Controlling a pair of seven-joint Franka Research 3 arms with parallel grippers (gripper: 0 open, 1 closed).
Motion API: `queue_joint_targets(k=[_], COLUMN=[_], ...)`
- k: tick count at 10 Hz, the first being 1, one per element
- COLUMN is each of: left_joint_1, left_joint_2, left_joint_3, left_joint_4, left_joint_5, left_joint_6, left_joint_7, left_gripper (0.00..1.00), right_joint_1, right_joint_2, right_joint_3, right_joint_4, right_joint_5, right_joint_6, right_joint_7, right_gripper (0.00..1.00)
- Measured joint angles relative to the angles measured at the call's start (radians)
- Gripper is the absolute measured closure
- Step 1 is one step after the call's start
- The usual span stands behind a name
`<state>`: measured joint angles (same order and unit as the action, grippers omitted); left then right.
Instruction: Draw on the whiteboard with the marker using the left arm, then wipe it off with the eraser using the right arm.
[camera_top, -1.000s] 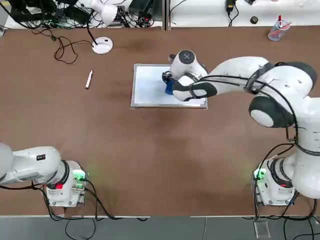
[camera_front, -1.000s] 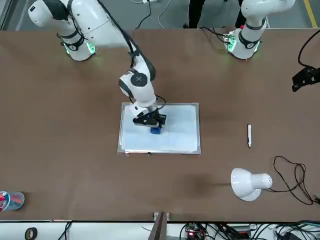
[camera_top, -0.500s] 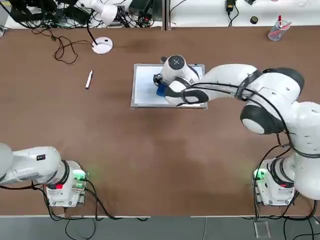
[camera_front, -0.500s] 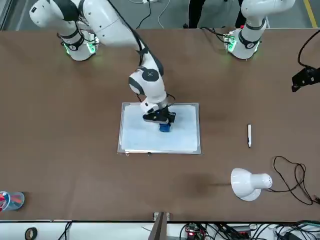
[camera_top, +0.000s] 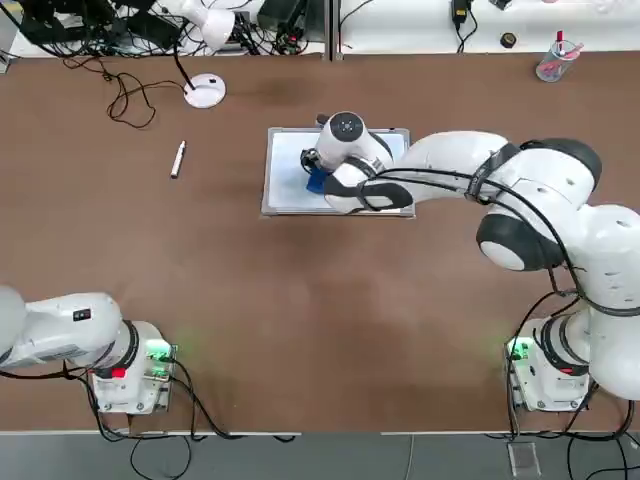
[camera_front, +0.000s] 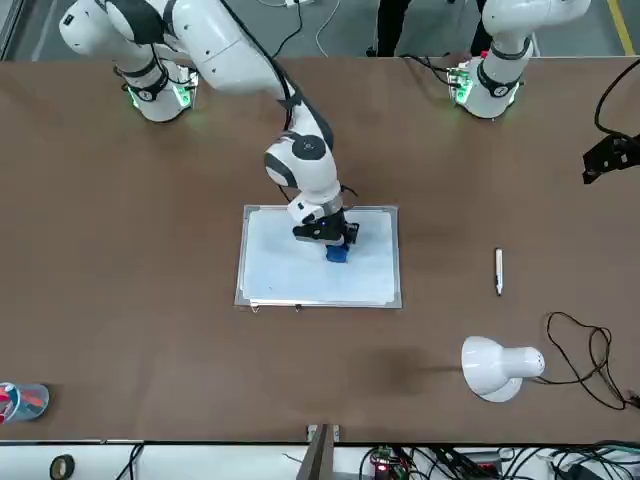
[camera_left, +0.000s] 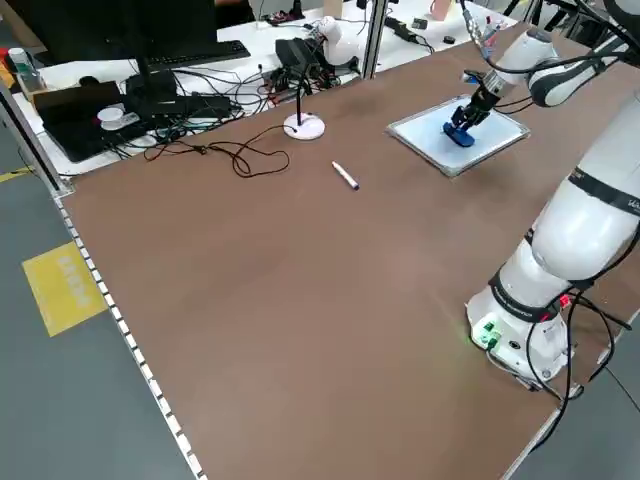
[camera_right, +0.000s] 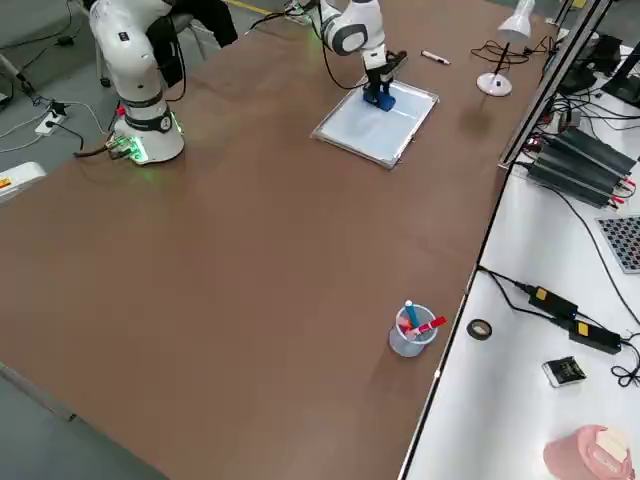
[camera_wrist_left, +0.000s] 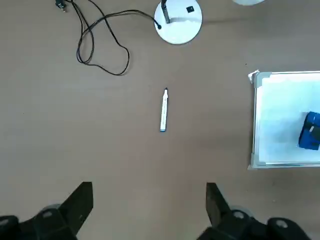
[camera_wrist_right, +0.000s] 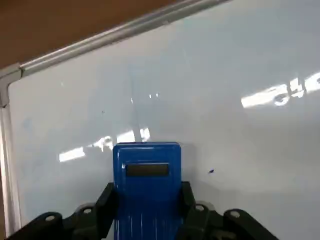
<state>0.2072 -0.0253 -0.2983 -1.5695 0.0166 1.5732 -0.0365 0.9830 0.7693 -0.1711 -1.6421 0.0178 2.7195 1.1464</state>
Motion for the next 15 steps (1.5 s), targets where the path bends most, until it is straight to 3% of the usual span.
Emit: queue_joint_targets(k=[3,7,9,12,15], left_joint_1=[0.001,0.001,0.000,-0.002,-0.004], left_joint_2=[0.000,0.000,0.000,0.000,0.000], left_joint_3=[0.000,0.000,0.000,-0.001,-0.001], left_joint_4=[0.000,0.000,0.001,0.002,0.002], left_joint_5=[0.000,0.000,0.000,0.000,0.000], left_joint_6=[0.000,-0.001,0.000,0.000,0.000], left_joint_7=[0.000,0.000,0.001,0.001,0.001], left_gripper=[0.00,0.00,0.00,0.00,0.00], right_joint_1=[-0.108,-0.340,-0.357,-0.333,-0.301], right_joint_2=[-0.048,-0.224,-0.251,-0.198,-0.150], right_joint_3=[0.014,0.179,0.203,0.212,0.187], right_joint_4=[0.026,0.004,-0.059,-0.179,-0.200], right_joint_5=[0.002,0.008,0.007,-0.001,-0.003], right_joint_6=[-0.149,-0.356,-0.304,-0.139,-0.081], right_joint_7=[-0.077,-0.220,-0.237,-0.237,-0.237], right_gripper=[0.44,0.44,0.44,0.44,0.44])
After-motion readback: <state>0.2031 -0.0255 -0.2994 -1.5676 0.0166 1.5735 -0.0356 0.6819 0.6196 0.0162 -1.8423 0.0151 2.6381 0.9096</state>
